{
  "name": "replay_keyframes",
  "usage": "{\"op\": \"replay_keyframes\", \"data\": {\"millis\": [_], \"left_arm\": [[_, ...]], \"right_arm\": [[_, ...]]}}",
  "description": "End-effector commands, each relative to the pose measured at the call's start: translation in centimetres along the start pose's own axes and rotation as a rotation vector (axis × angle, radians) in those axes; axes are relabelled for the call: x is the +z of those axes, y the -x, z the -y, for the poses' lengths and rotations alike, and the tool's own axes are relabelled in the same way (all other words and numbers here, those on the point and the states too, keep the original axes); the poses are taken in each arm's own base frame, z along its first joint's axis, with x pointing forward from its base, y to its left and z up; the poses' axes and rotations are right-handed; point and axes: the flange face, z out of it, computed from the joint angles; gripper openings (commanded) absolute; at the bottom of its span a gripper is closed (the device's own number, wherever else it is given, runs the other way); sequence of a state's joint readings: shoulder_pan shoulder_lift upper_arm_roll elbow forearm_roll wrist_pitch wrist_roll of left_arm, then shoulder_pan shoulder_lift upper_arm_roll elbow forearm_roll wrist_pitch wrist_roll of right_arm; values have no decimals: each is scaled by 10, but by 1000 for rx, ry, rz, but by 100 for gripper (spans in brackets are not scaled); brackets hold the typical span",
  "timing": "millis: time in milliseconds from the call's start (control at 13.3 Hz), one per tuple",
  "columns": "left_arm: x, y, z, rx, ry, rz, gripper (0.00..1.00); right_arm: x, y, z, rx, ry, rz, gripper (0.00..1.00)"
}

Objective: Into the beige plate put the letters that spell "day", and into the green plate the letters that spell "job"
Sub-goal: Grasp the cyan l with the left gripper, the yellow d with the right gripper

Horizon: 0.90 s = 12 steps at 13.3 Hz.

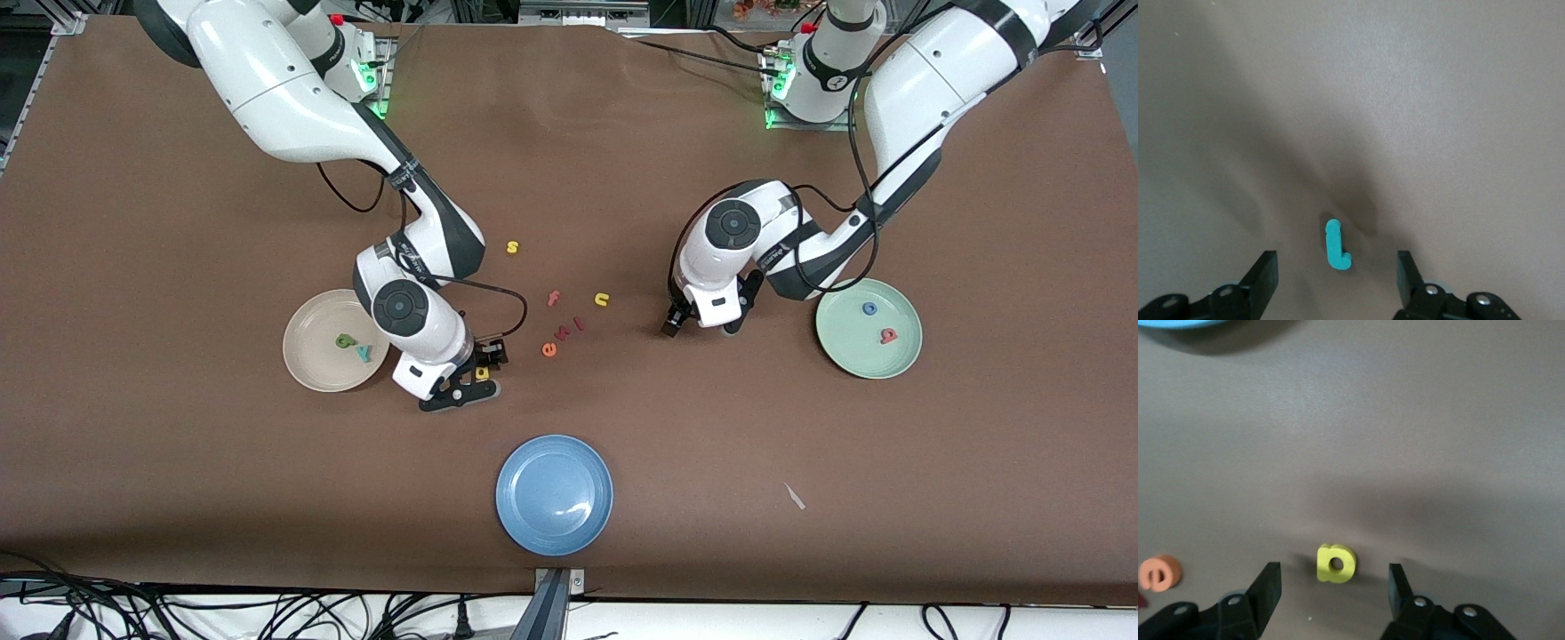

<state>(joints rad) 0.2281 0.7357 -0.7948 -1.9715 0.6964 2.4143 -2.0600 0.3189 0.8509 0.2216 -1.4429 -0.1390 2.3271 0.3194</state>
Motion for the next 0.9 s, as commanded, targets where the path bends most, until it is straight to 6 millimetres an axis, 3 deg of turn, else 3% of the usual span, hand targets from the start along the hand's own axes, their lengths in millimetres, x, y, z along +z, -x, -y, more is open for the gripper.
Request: {"op": "replay_keyframes", "data": {"millis": [0,300,375,524,749,824], "left_arm": [[8,1,-2,-8,15,-15,73],[18,4,2,2,57,-34,55],[19,5,2,5,56,-38,50],[19,5,2,6,56,-38,31],[16,-1,2,39,52,-52,0],[14,-6,2,64,39,-65,0]], "right_arm": [[11,-3,2,10,2,-34,72],[17,-2,3,34,-2,-38,68],[19,-1,4,38,1,-36,63],[23,2,5,35,3,-28,46],[19,2,3,31,3,-29,29],[15,0,-3,31,12,-29,26]]}}
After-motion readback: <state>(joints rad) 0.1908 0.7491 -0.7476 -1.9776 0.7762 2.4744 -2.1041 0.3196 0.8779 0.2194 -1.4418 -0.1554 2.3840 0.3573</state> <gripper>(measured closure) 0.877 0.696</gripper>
